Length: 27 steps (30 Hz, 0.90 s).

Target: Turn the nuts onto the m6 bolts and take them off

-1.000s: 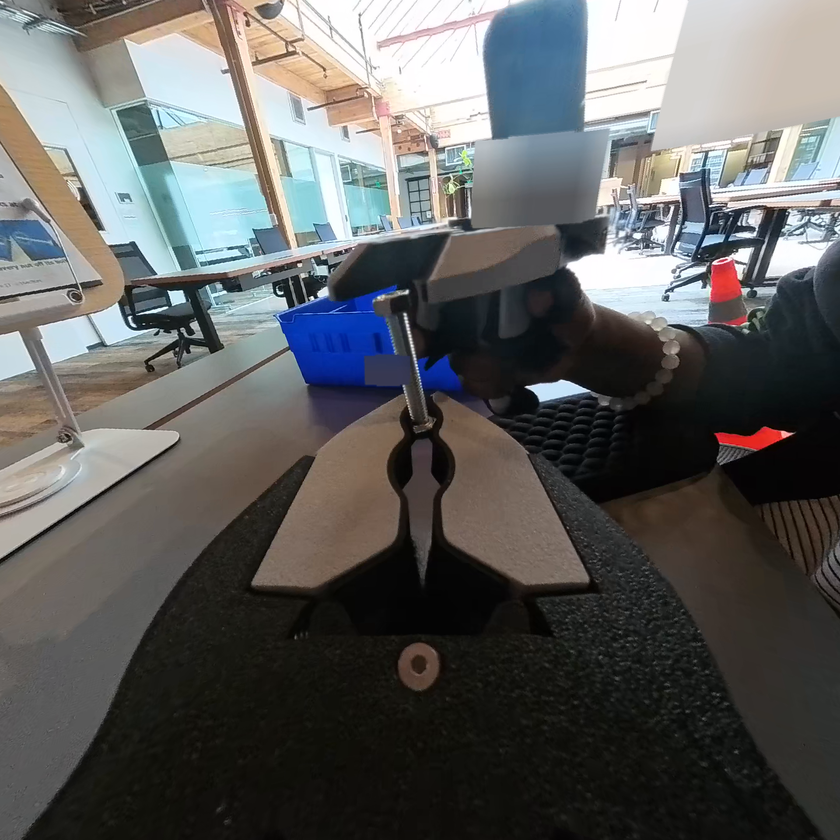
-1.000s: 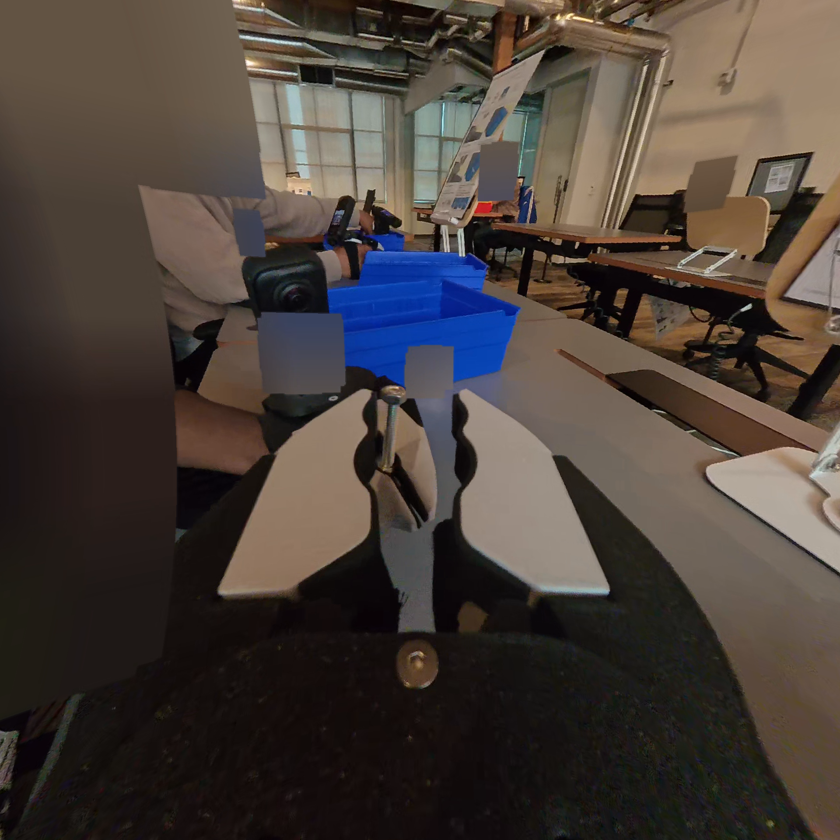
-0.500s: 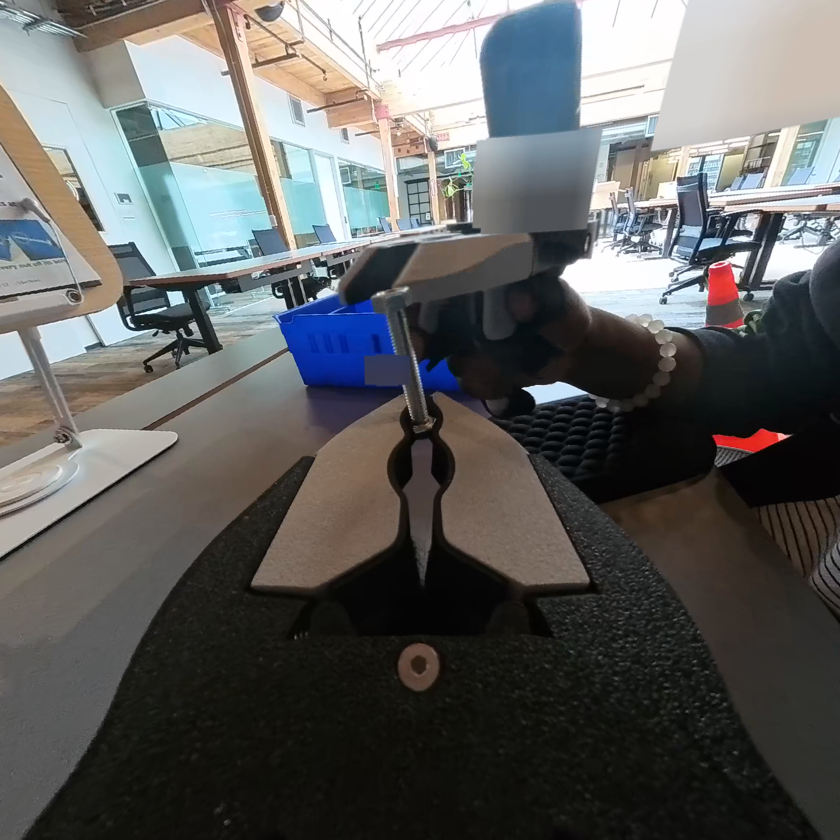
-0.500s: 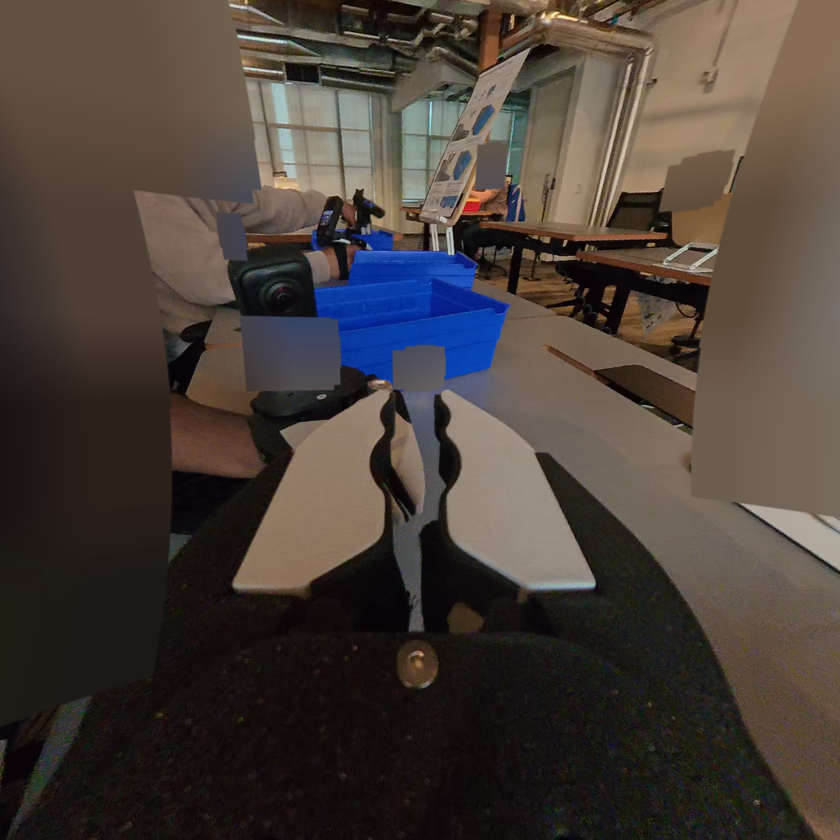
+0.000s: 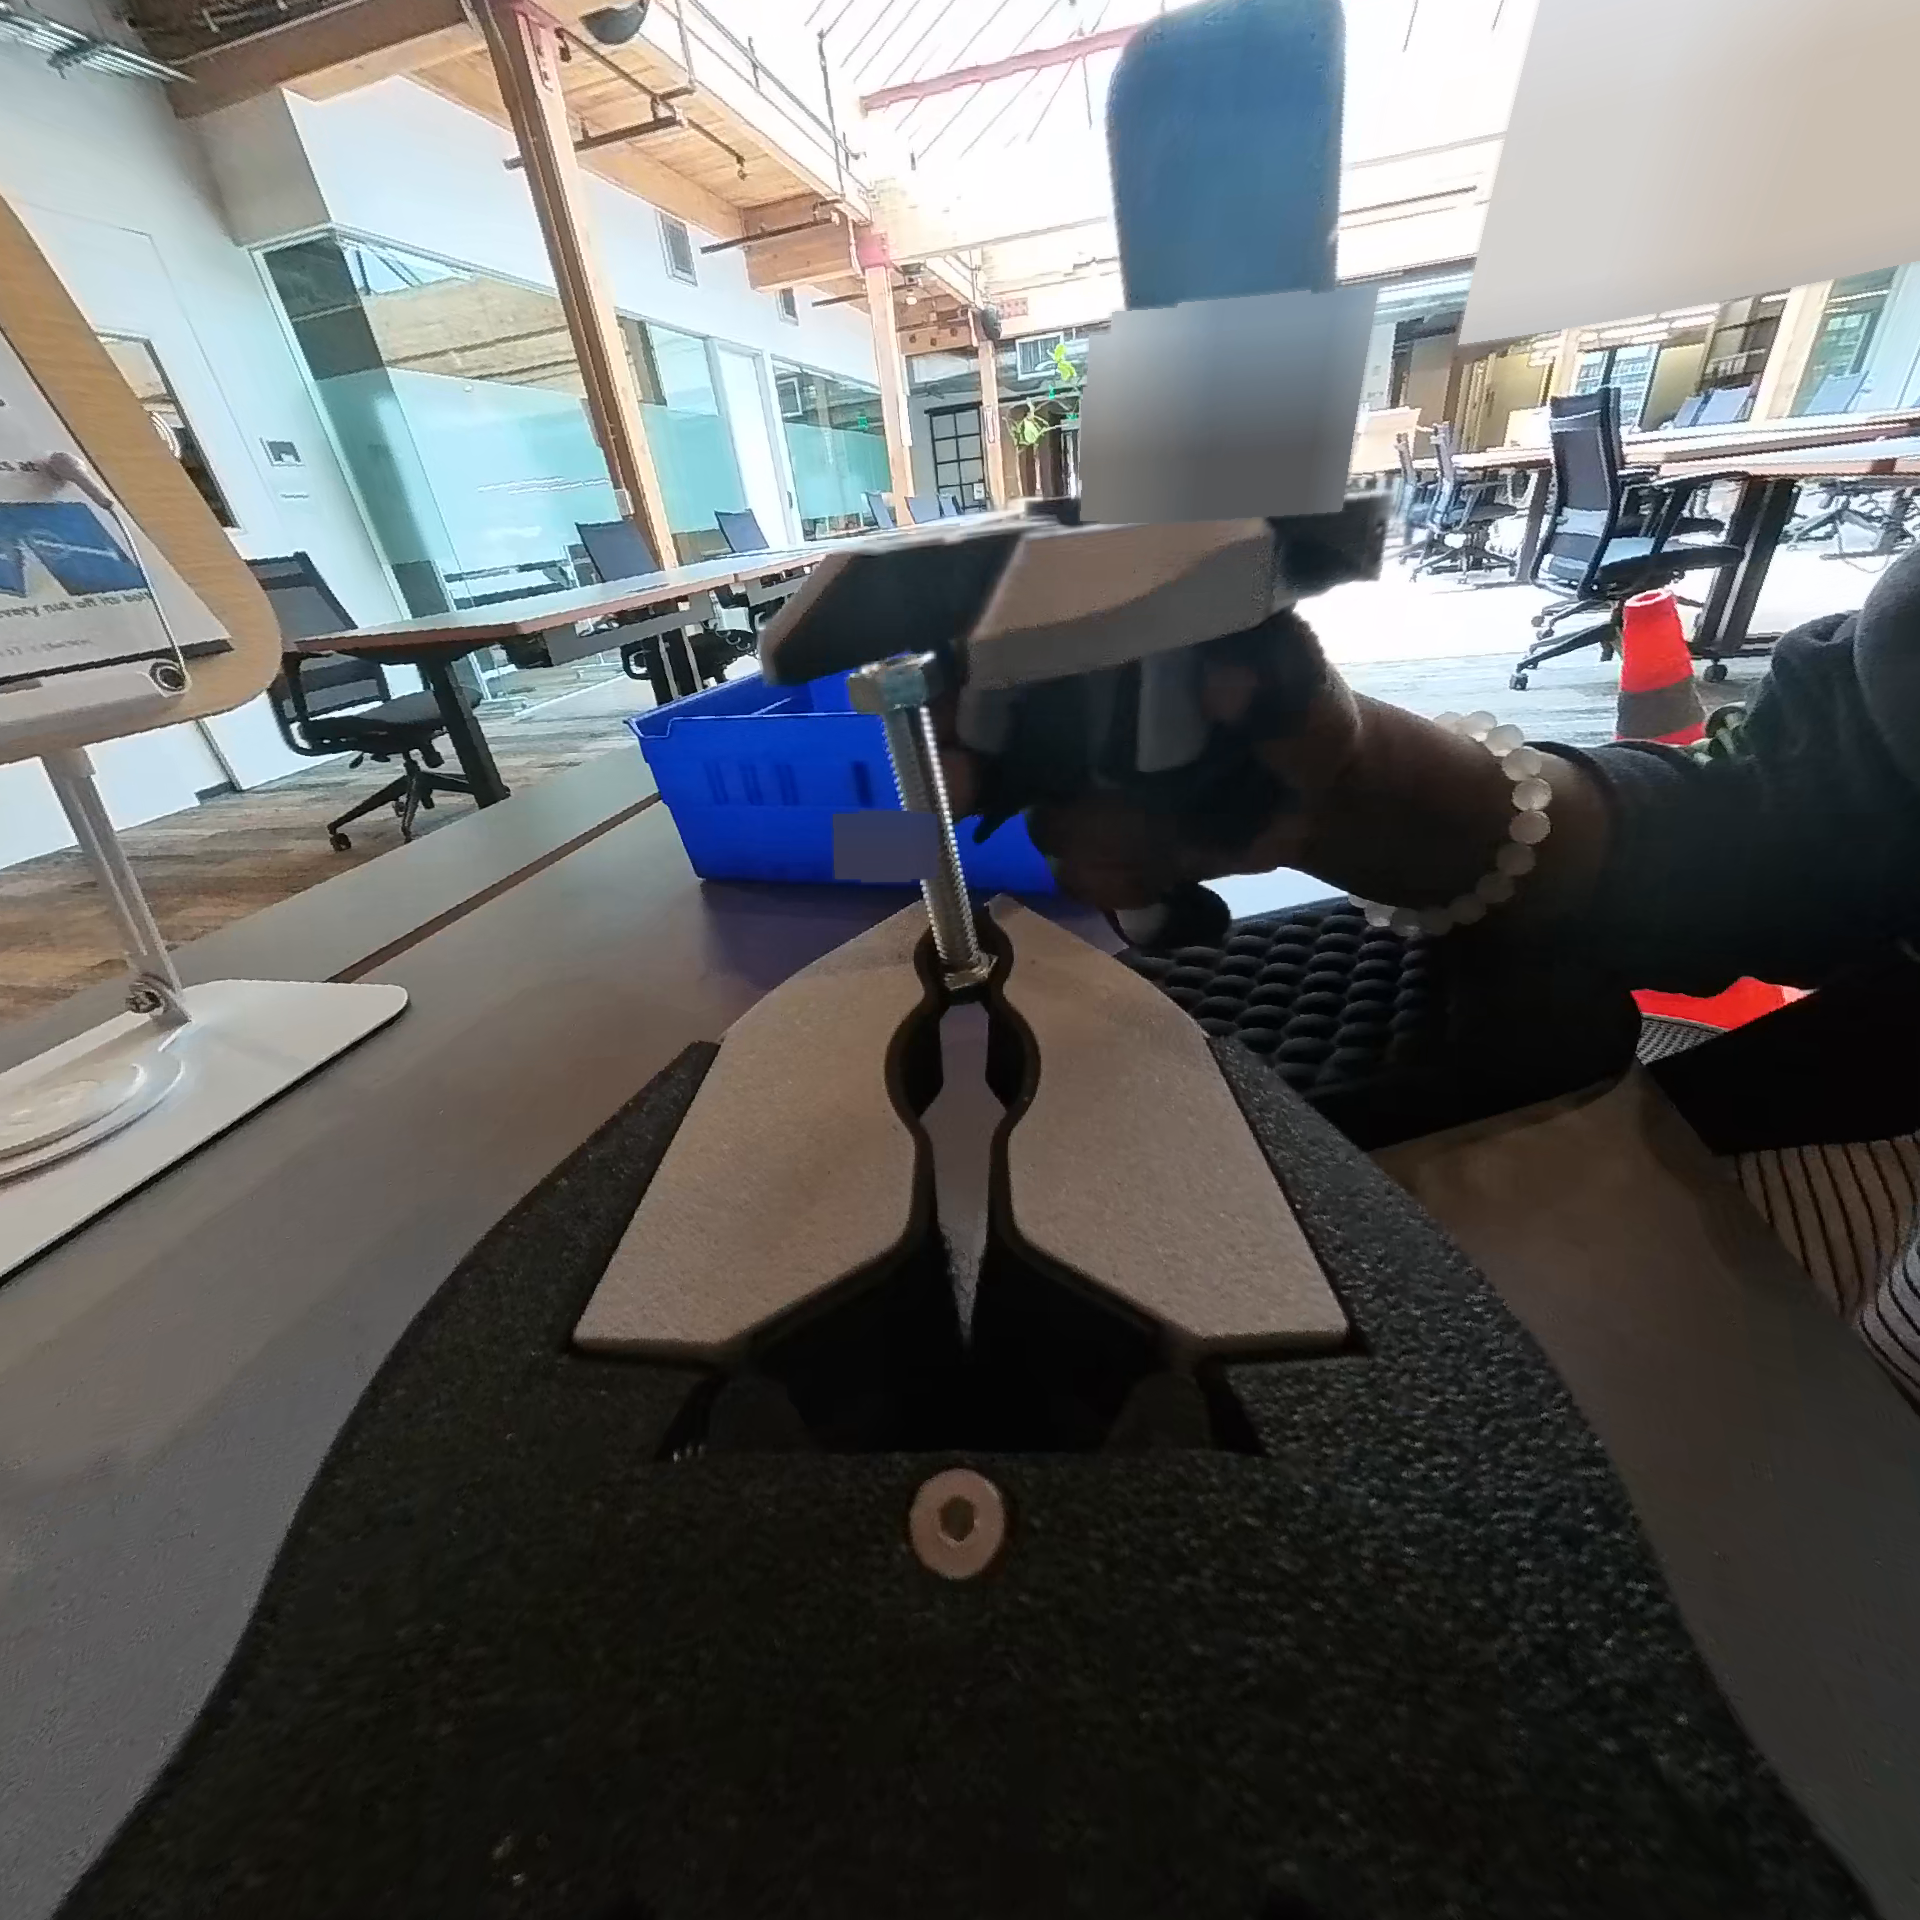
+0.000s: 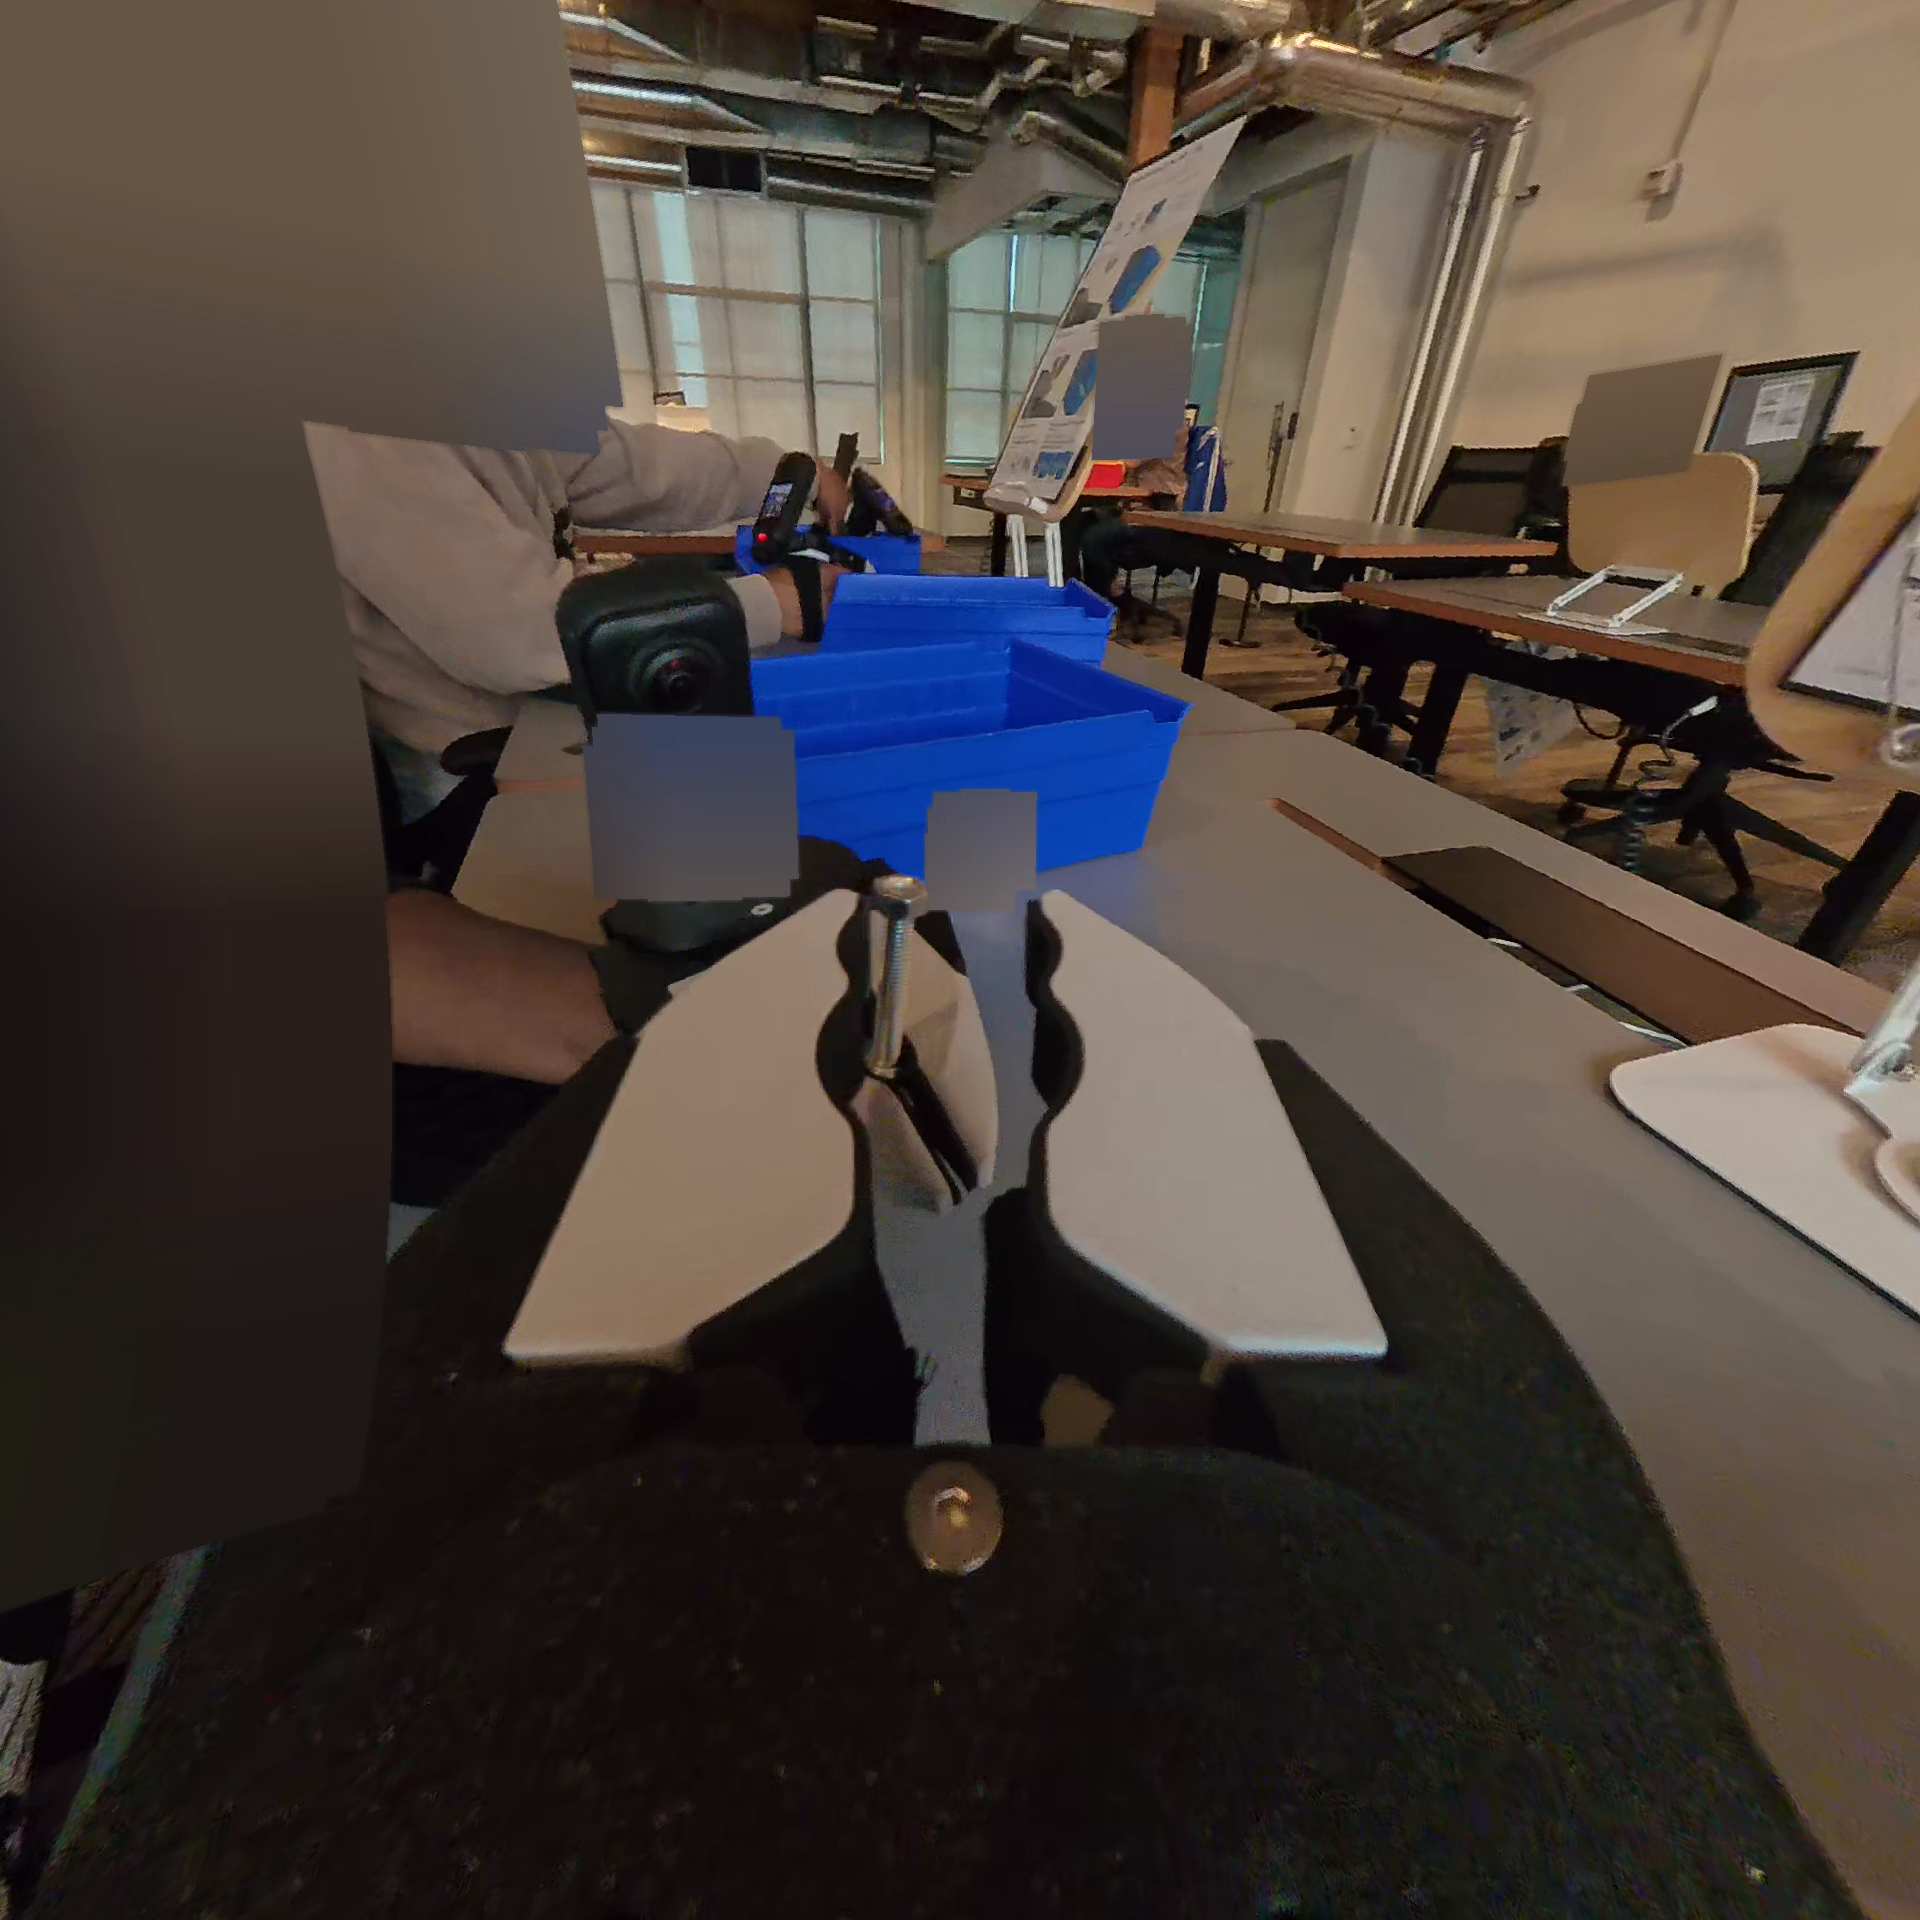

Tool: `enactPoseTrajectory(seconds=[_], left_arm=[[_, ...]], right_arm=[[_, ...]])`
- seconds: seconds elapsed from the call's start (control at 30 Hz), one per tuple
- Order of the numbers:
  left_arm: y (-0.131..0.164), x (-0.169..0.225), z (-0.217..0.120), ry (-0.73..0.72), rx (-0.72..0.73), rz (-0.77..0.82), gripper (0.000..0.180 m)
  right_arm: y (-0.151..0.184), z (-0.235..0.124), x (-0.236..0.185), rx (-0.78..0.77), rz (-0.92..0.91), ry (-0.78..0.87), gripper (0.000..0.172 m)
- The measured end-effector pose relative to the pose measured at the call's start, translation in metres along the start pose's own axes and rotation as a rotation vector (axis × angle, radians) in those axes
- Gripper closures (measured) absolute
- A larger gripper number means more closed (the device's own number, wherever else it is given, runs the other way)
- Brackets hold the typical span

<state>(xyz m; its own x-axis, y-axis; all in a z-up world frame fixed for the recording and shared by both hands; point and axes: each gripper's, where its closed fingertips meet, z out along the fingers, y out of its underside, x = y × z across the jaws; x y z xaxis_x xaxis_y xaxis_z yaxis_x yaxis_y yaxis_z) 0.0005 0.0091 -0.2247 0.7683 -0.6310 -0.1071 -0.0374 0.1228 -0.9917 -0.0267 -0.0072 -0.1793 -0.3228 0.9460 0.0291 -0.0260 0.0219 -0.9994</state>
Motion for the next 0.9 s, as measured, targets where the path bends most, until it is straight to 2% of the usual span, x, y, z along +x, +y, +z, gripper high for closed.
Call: enactPoseTrajectory(seconds=[0.1, 0.2, 0.27, 0.4, 0.53, 0.73, 0.9], left_arm=[[0.000, 0.001, 0.000, 0.004, -0.001, 0.002, 0.178], [-0.001, 0.000, 0.000, 0.002, 0.003, 0.000, 0.178], [-0.001, 0.000, 0.000, 0.001, 0.004, -0.001, 0.178], [0.000, 0.001, 0.001, 0.005, -0.001, 0.001, 0.178], [0.000, 0.000, 0.000, 0.003, 0.002, 0.001, 0.178], [0.000, 0.000, 0.001, 0.004, 0.000, 0.000, 0.178], [0.000, 0.000, 0.000, 0.004, 0.001, 0.001, 0.178]], right_arm=[[0.001, 0.001, -0.001, -0.005, -0.006, 0.002, 0.142], [-0.001, -0.003, 0.007, 0.012, 0.010, 0.030, 0.160], [-0.002, -0.003, 0.006, 0.016, 0.012, 0.022, 0.160], [0.000, 0.001, -0.003, 0.003, -0.005, -0.008, 0.146], [-0.001, -0.002, 0.005, 0.008, 0.006, 0.022, 0.159], [0.001, 0.001, -0.003, -0.004, -0.008, -0.010, 0.145], [-0.001, -0.002, 0.005, 0.007, 0.007, 0.022, 0.158]])
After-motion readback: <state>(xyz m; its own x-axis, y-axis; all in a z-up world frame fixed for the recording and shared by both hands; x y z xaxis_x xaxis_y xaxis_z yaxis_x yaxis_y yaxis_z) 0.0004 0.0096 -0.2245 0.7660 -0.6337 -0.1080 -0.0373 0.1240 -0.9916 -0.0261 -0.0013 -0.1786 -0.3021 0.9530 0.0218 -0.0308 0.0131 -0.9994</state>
